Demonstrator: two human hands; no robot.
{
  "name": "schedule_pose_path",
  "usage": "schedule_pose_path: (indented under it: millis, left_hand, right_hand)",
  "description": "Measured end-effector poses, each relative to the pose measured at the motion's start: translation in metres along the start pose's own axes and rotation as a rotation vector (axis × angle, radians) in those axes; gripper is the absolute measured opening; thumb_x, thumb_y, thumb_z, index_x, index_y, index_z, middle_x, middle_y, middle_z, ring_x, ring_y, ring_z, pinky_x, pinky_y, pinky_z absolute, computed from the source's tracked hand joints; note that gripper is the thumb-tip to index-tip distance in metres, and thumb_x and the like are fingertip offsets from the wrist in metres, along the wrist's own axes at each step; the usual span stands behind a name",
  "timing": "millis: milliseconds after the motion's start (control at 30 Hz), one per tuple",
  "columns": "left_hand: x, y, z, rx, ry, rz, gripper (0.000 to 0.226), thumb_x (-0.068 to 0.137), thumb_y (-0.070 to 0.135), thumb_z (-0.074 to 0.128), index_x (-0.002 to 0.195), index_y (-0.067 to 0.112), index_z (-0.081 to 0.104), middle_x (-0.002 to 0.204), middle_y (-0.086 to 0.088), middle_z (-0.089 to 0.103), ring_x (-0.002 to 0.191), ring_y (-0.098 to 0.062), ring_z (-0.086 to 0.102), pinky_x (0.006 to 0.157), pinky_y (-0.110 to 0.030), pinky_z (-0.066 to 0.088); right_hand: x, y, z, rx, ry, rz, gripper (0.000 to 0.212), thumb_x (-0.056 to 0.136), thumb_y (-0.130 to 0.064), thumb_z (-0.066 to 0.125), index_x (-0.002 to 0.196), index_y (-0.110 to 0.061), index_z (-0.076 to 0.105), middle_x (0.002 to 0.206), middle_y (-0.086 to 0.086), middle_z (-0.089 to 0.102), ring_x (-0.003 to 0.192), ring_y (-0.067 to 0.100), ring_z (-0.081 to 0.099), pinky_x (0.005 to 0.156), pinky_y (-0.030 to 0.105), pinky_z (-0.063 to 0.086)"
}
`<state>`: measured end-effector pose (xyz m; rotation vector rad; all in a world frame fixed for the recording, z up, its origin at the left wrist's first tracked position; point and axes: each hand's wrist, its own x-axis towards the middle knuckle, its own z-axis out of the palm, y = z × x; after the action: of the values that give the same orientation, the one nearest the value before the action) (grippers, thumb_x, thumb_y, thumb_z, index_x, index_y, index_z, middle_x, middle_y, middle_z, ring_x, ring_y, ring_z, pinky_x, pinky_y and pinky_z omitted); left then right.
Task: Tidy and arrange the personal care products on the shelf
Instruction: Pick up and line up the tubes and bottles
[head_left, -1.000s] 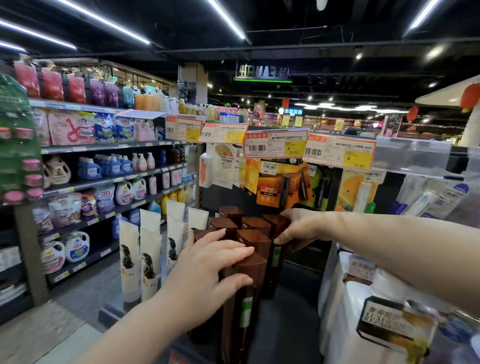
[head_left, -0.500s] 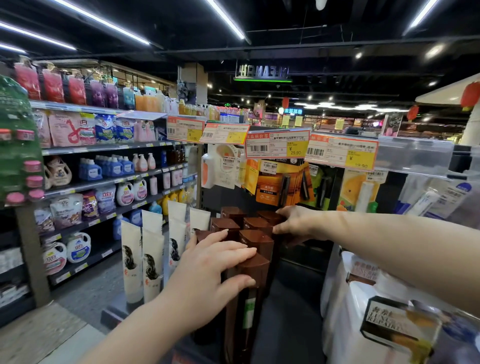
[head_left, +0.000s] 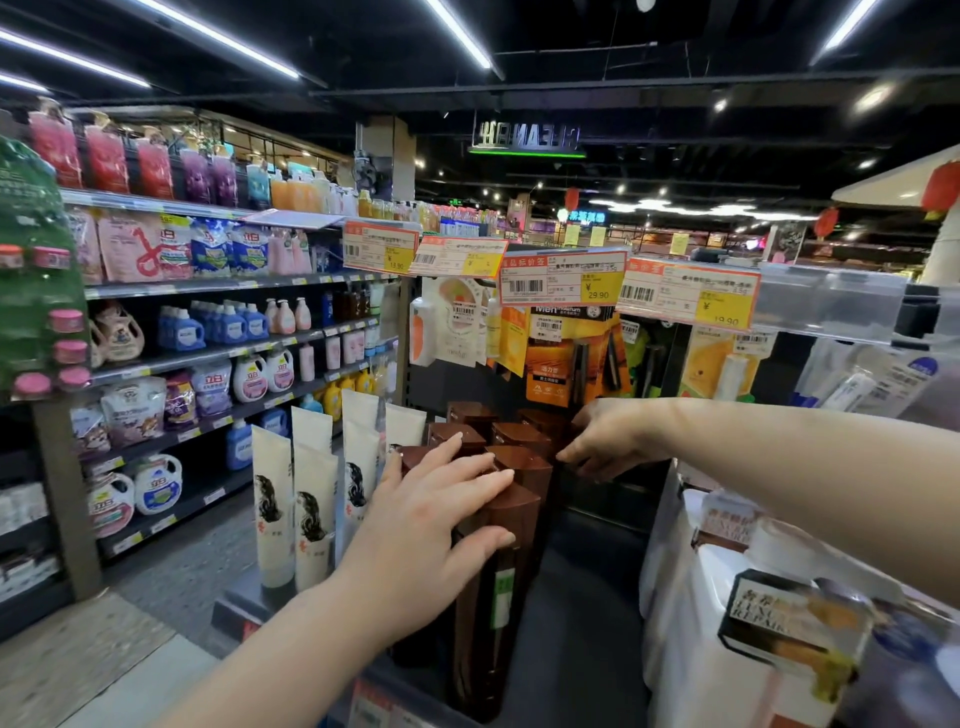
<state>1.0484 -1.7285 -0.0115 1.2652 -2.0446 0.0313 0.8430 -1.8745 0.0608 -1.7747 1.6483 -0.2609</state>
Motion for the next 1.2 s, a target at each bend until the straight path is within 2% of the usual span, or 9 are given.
schedule_pose_path:
  millis: [233,367,467,567,700,767,867,1000,1200]
  left_hand:
    - [0.0,0.003,0.001,0.063,0.011,0.006,0.06,0.078,0.059,0.037,0.136,0.043,0.036,0.148,0.012,0.03,0.142,-0.011,0.009,0.115,-0.052,0.008]
    - [0.001,0.0,-0.007,0.017,0.034,0.047,0.068,0.075,0.064,0.043,0.136,0.033,0.042,0.143,0.006,0.038,0.139,-0.016,0.022,0.111,-0.049,0.023]
    - [0.001,-0.005,-0.019,-0.071,0.096,0.023,0.071,0.073,0.066,0.041,0.131,0.027,0.05,0.135,0.006,0.046,0.13,-0.014,0.036,0.111,-0.042,0.027]
    - [0.002,-0.015,-0.03,-0.103,0.137,-0.033,0.059,0.078,0.052,0.053,0.129,0.021,0.053,0.132,0.003,0.049,0.125,-0.014,0.041,0.108,-0.034,0.03]
    - [0.006,-0.033,-0.032,-0.057,0.039,-0.113,0.061,0.08,0.029,0.069,0.135,0.02,0.045,0.137,0.002,0.042,0.127,-0.015,0.038,0.105,-0.024,0.024]
    - [0.008,-0.038,-0.027,-0.028,-0.058,-0.156,0.066,0.078,0.034,0.069,0.137,0.026,0.04,0.138,0.006,0.038,0.127,-0.014,0.036,0.105,-0.026,0.027]
    - [0.013,-0.041,-0.022,-0.069,-0.093,-0.185,0.064,0.077,0.035,0.07,0.134,0.027,0.043,0.13,0.004,0.041,0.121,-0.015,0.041,0.102,-0.028,0.034]
    - [0.016,-0.04,-0.022,-0.11,-0.036,-0.17,0.053,0.077,0.027,0.071,0.126,0.025,0.051,0.109,0.009,0.041,0.106,-0.012,0.044,0.09,-0.02,0.031]
    - [0.01,-0.044,-0.027,-0.143,-0.013,-0.144,0.053,0.074,0.023,0.074,0.123,0.023,0.055,0.105,0.008,0.043,0.1,-0.008,0.041,0.088,-0.021,0.031]
  right_hand:
    - [-0.03,0.0,-0.005,-0.187,-0.026,-0.026,0.04,0.087,-0.017,0.064,0.124,-0.013,0.052,0.094,0.006,0.065,0.082,0.015,0.067,0.058,0.022,0.056]
    - [-0.06,-0.008,-0.004,-0.298,0.014,-0.134,0.019,0.089,-0.019,0.061,0.107,-0.018,0.063,0.084,-0.002,0.068,0.076,0.01,0.066,0.055,0.018,0.053]
    - [-0.083,-0.018,0.005,-0.24,0.13,-0.308,0.008,0.09,-0.024,0.058,0.09,-0.021,0.065,0.082,-0.002,0.069,0.071,0.007,0.068,0.054,0.017,0.052]
    - [-0.105,-0.032,0.022,-0.254,0.208,-0.46,0.02,0.088,-0.044,0.056,0.089,-0.026,0.065,0.085,-0.005,0.069,0.073,0.006,0.067,0.061,0.02,0.055]
    - [-0.125,-0.042,0.047,-0.481,0.169,-0.55,0.049,0.073,-0.064,0.061,0.11,-0.03,0.061,0.098,-0.018,0.058,0.09,0.0,0.055,0.074,0.015,0.046]
    - [-0.128,-0.042,0.056,-0.602,0.164,-0.562,0.063,0.07,-0.062,0.066,0.122,-0.029,0.054,0.111,-0.013,0.054,0.101,0.006,0.052,0.083,0.02,0.046]
    - [-0.129,-0.042,0.068,-0.654,0.192,-0.536,0.067,0.069,-0.055,0.072,0.126,-0.029,0.049,0.12,-0.006,0.05,0.108,0.013,0.05,0.092,0.029,0.047]
    - [-0.129,-0.042,0.079,-0.604,0.213,-0.508,0.062,0.073,-0.042,0.075,0.125,-0.027,0.046,0.12,-0.004,0.051,0.107,0.015,0.051,0.089,0.029,0.048]
    - [-0.125,-0.041,0.083,-0.558,0.257,-0.468,0.057,0.076,-0.034,0.074,0.125,-0.024,0.046,0.119,-0.001,0.055,0.105,0.017,0.054,0.086,0.028,0.049]
